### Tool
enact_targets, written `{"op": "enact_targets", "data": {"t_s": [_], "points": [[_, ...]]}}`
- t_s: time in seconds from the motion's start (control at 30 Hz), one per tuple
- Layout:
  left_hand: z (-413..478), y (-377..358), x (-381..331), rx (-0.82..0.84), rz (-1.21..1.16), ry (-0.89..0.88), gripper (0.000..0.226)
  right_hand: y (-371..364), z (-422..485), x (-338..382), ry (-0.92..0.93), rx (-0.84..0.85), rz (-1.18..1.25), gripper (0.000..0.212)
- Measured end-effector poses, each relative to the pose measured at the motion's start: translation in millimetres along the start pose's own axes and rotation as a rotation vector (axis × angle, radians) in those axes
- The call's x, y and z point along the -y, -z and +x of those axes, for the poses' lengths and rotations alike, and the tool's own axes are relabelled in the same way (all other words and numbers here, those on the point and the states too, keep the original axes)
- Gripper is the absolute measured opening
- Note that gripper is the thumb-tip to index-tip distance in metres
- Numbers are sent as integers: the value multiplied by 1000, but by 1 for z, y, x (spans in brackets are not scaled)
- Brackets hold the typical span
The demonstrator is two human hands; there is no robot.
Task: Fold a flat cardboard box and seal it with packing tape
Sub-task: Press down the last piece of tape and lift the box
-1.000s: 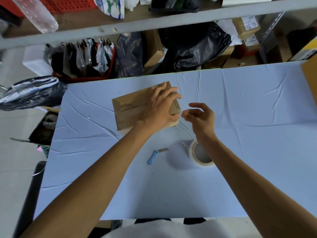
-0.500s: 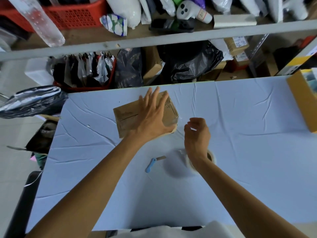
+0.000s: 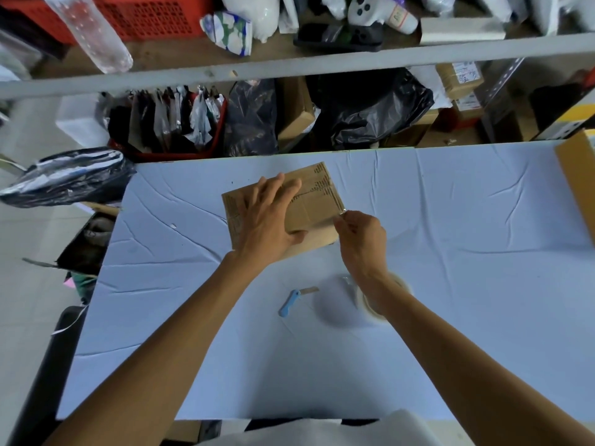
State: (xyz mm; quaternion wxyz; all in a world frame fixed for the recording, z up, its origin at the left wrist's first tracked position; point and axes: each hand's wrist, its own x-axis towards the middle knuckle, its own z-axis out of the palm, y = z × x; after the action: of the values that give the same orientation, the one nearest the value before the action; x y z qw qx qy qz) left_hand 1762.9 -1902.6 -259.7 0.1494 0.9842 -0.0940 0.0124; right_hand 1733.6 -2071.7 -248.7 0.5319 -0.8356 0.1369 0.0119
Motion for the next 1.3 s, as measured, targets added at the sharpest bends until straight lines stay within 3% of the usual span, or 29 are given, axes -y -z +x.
{"op": "enact_targets", "data": {"t_s": [0.23,0.43,0.5,0.57,0.67,0.77,0.9,1.07,1.2,1.3], "points": [[-1,0,0,2,2,9,92,-15,0,8,-63,-109,50,52],[-3,9,-2,120,-48,2,95,-11,6,10,-113,-148,61,44],[-4,19,2,176,-179,-4,88,-7,5,13,-125,-139,39,45],[-14,29,9,88,-365,43,73,-6,6,14,-137,-137,16,43],[-37,32,26,-254,-391,330,70,-8,7,15,-138,-144,22,41],[-48,29,42,-177,-685,607,71,-11,8,14,-99,-132,26,36],[-46,31,53,-160,-859,577,52,-12,2,8,-61,-157,76,33],[-41,44,50,-202,-990,501,52,2,-5,10,-30,-155,160,14],[-45,51,40,-217,-1024,503,53,23,-3,15,-22,-26,240,50],[-52,51,27,-209,-1001,511,51,41,-5,14,43,73,103,55]]}}
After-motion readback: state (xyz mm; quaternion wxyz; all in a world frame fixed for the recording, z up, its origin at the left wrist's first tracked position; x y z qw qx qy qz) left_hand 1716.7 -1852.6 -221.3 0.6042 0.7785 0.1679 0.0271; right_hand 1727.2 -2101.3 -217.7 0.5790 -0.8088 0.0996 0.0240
